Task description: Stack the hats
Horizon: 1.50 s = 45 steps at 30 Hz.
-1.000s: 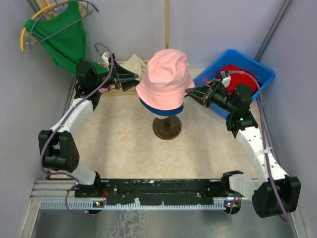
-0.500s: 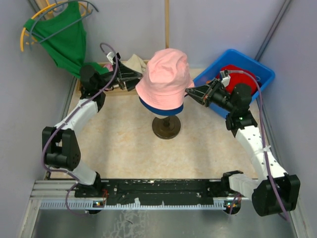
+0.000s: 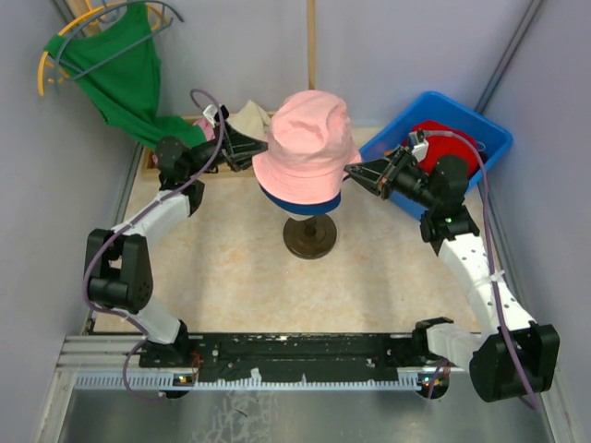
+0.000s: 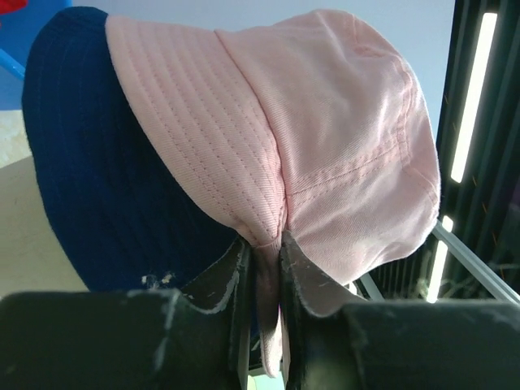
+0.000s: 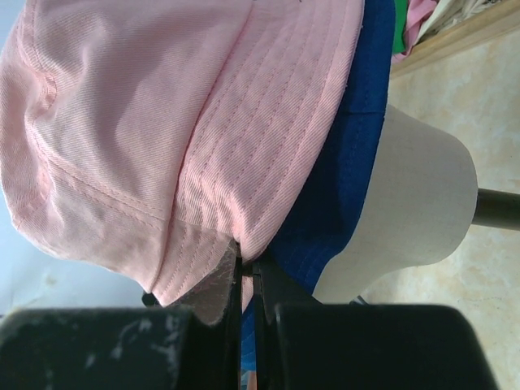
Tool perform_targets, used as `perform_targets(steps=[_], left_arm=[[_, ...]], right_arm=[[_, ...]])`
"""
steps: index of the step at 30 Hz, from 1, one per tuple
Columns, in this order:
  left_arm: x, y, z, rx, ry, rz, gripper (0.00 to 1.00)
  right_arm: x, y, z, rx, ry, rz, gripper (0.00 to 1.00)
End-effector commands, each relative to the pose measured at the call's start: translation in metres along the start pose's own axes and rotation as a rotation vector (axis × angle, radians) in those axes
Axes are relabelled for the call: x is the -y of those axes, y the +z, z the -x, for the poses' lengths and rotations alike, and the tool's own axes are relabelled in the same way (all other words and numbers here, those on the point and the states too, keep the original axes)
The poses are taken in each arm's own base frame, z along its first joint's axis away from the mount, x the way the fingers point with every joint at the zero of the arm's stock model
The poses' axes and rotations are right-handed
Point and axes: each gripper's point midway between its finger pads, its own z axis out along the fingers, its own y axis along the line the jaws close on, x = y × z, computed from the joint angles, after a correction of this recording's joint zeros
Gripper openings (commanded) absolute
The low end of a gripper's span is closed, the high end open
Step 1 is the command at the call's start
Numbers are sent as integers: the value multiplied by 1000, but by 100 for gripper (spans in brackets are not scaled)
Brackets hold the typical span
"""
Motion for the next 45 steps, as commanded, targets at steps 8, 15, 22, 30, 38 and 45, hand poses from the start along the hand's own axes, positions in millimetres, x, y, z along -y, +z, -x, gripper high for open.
perform_targets(steps=[8,15,22,30,38,45], left_arm=[[-57,-22,-19,10,-45,39,21],[-77,-25,-22,-8,-61,66,21],[-47,-13,-13,-29,6,22,25],[-7,-8,-3,-13,93,-14,42],[-7,-32,21,74,149,76,47],[-20,-36,26,88,145,107,47]], right_arm=[[33,-3,-6,-1,33,-80,0],[82,-15,-29,-27,83,-155,0],[49,-8,-15,-20,14,-109,0],[21,-4,-2,7,-37,-67,2],[21,-9,2,33,-99,-110,26],[34,-23,11,77,-212,-271,40]])
